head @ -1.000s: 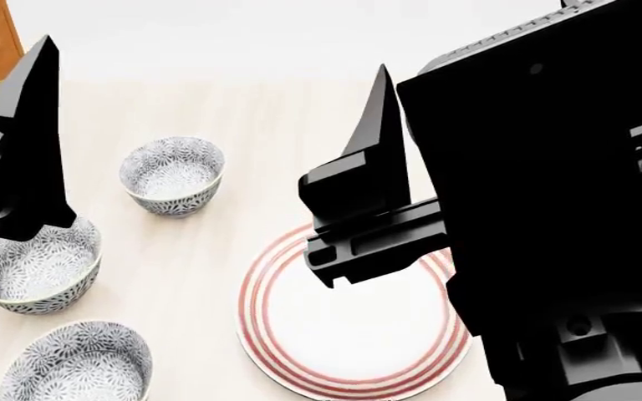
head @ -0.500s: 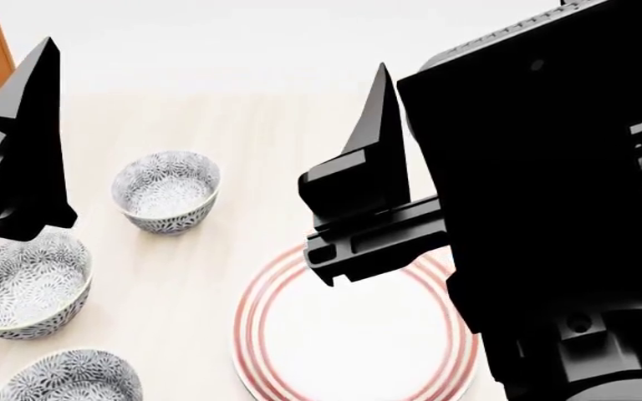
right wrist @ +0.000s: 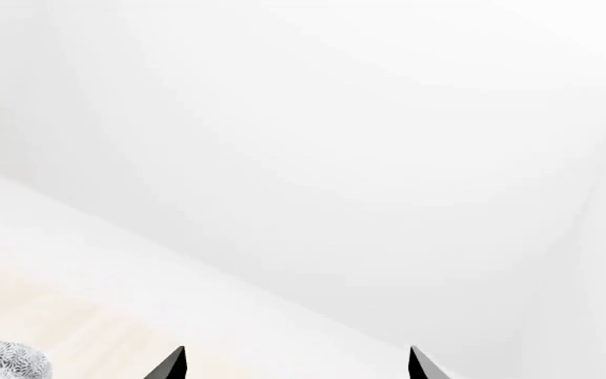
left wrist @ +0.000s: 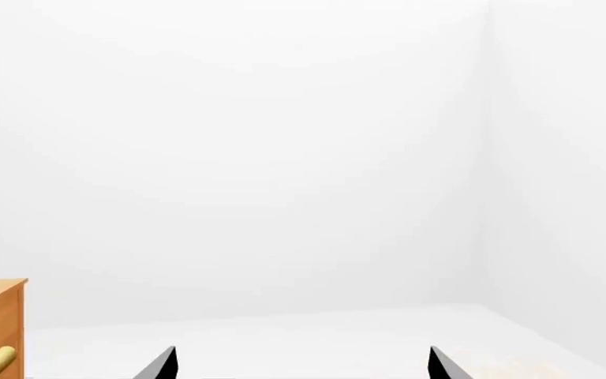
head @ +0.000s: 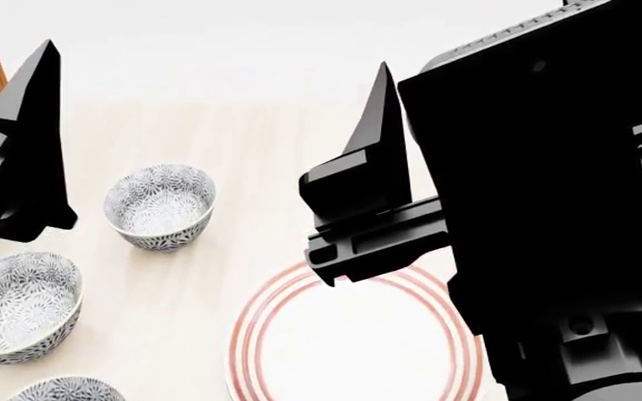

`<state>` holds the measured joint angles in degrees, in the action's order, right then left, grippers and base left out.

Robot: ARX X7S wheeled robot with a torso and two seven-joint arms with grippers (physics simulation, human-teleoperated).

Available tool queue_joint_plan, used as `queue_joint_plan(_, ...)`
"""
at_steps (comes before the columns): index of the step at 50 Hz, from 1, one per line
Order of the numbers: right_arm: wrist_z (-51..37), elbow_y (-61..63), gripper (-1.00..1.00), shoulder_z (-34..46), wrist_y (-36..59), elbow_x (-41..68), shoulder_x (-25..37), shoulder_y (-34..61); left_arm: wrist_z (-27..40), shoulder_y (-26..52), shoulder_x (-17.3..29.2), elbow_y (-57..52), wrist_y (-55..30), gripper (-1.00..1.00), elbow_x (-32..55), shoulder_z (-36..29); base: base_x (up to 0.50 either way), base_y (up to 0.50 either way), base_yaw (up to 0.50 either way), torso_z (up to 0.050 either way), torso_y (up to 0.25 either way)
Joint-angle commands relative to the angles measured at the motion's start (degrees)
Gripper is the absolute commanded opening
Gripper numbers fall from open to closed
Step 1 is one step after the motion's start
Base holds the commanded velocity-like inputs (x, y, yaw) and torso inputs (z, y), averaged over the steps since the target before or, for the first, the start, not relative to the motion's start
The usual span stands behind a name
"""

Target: Put the bowl at the front on the plate.

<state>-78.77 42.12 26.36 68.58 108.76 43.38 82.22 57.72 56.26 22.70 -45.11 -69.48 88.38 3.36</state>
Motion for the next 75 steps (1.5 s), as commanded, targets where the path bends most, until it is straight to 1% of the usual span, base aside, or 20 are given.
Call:
queue_joint_plan(1, 0.1, 0.6, 1.00, 0.2, -0.3, -0.6, 0.2, 0.1, 0.0, -0.7, 0.3, 0.4, 0.5, 1.00, 0.0, -0.4, 0.00, 0.00, 0.00, 0.000, 0.000)
queue_joint_plan(8, 1.2, 1.0, 1.00, -0.2, -0.8, -0.8, 0.6, -0.3, 2.1, -1.3, 0.5, 2.2, 0.9, 1.00, 2.7, -0.8, 0.00, 0.00, 0.00, 0.000, 0.000)
queue_joint_plan(9, 1.0, 0.9, 1.00, 0.0, -0.7, -0.7, 0.6, -0.1, 4.2, -1.4, 0.7, 3.6, 1.2, 1.00, 5.9, -1.2, 0.00, 0.00, 0.00, 0.000, 0.000)
queue_joint_plan(20, 1.3, 1.4, 1.00, 0.1, -1.1, -0.9, 1.1, -0.7, 9.5, -2.1, 1.0, 8.3, 2.6, 1.00, 13.4, -3.7, 0.00, 0.00, 0.00, 0.000, 0.000)
queue_joint_plan(29, 1.5, 1.7, 1.00, 0.2, -1.5, -1.1, 1.3, -0.8, 9.9, -3.4, 1.3, 10.3, 2.0, 1.00, 13.5, -5.9, 0.00, 0.00, 0.00, 0.000, 0.000)
queue_joint_plan(37, 2.5, 1.9, 1.00, -0.1, -1.7, -2.0, 1.6, -1.4, 12.5, -3.1, 1.9, 13.5, 2.5, 1.00, 17.4, -8.1, 0.00, 0.00, 0.00, 0.000, 0.000)
queue_joint_plan(40, 2.5, 1.9, 1.00, 0.0, -1.7, -2.0, 1.8, -1.4, 12.3, -3.2, 2.0, 13.6, 2.5, 1.00, 17.6, -8.4, 0.00, 0.00, 0.00, 0.000, 0.000)
queue_joint_plan(41, 2.5, 1.9, 1.00, -0.1, -1.8, -2.0, 1.9, -1.4, 12.3, -2.9, 2.3, 13.3, 1.2, 1.00, 15.6, -9.4, 0.00, 0.00, 0.00, 0.000, 0.000)
queue_joint_plan(49, 3.5, 2.0, 1.00, -0.3, -2.0, -3.1, 1.9, -1.9, 14.0, -4.3, 2.5, 16.6, 1.2, 1.00, 18.4, -12.3, 0.00, 0.00, 0.00, 0.000, 0.000)
queue_joint_plan(53, 3.7, 1.9, 1.00, -0.1, -2.0, -3.5, 1.9, -2.1, 13.6, -5.1, 2.4, 16.9, 1.0, 1.00, 17.2, -13.0, 0.00, 0.00, 0.00, 0.000, 0.000)
queue_joint_plan(59, 3.6, 2.1, 1.00, 0.1, -2.2, -3.5, 2.0, -2.2, 15.2, -5.7, 2.7, 17.7, 1.3, 1.00, 19.1, -14.4, 0.00, 0.00, 0.00, 0.000, 0.000)
queue_joint_plan(60, 3.5, 2.1, 1.00, 0.1, -2.2, -3.5, 2.0, -2.2, 16.3, -5.8, 3.0, 18.6, 1.4, 1.00, 21.1, -15.3, 0.00, 0.00, 0.00, 0.000, 0.000)
queue_joint_plan(61, 3.5, 2.1, 1.00, 0.1, -2.3, -3.5, 2.0, -2.2, 16.5, -5.9, 3.1, 18.6, 1.5, 1.00, 21.2, -15.5, 0.00, 0.00, 0.00, 0.000, 0.000)
queue_joint_plan(62, 3.4, 2.1, 1.00, 0.3, -2.2, -3.4, 2.0, -2.1, 14.7, -8.5, 3.0, 17.1, 1.0, 1.00, 18.4, -15.1, 0.00, 0.00, 0.00, 0.000, 0.000)
queue_joint_plan(64, 3.4, 2.4, 1.00, 0.2, -2.4, -3.5, 2.1, -2.3, 17.7, -6.5, 3.6, 18.5, 1.4, 1.00, 21.8, -16.7, 0.00, 0.00, 0.00, 0.000, 0.000)
queue_joint_plan(68, 3.9, 2.8, 1.00, 0.2, -2.4, -3.9, 2.0, -2.5, 18.3, -7.5, 3.7, 18.6, 1.6, 1.00, 21.9, -17.4, 0.00, 0.00, 0.00, 0.000, 0.000)
queue_joint_plan(70, 3.2, 2.7, 1.00, 0.4, -2.5, -3.4, 2.2, -2.2, 16.0, -10.3, 3.4, 17.9, 1.5, 1.00, 19.1, -16.8, 0.00, 0.00, 0.00, 0.000, 0.000)
queue_joint_plan(71, 3.1, 2.8, 1.00, 0.4, -2.6, -3.2, 2.2, -2.1, 18.4, -8.1, 3.7, 19.1, 2.0, 1.00, 22.0, -17.8, 0.00, 0.00, 0.00, 0.000, 0.000)
queue_joint_plan(73, 2.7, 2.8, 1.00, 0.6, -2.7, -3.0, 2.4, -2.1, 16.1, -10.9, 3.7, 17.9, 1.4, 1.00, 18.6, -17.5, 0.00, 0.00, 0.00, 0.000, 0.000)
queue_joint_plan(75, 2.6, 2.9, 1.00, 0.6, -2.9, -3.0, 2.5, -2.2, 18.6, -8.4, 4.0, 19.6, 1.7, 1.00, 21.5, -18.9, 0.00, 0.00, 0.00, 0.000, 0.000)
